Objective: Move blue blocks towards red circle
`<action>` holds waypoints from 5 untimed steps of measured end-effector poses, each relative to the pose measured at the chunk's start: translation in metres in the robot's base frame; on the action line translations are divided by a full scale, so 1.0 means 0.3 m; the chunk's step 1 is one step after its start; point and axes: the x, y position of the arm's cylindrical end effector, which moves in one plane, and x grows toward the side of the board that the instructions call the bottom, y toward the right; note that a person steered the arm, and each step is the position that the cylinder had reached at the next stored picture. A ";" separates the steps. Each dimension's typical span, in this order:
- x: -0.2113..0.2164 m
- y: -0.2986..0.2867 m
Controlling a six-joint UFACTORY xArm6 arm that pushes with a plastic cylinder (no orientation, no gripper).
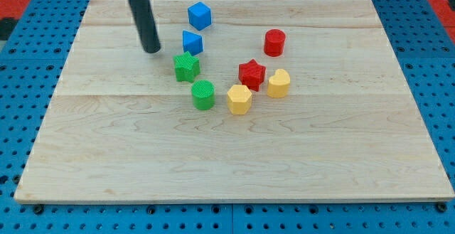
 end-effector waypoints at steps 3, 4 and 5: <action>-0.161 0.305; -0.180 0.372; -0.320 0.452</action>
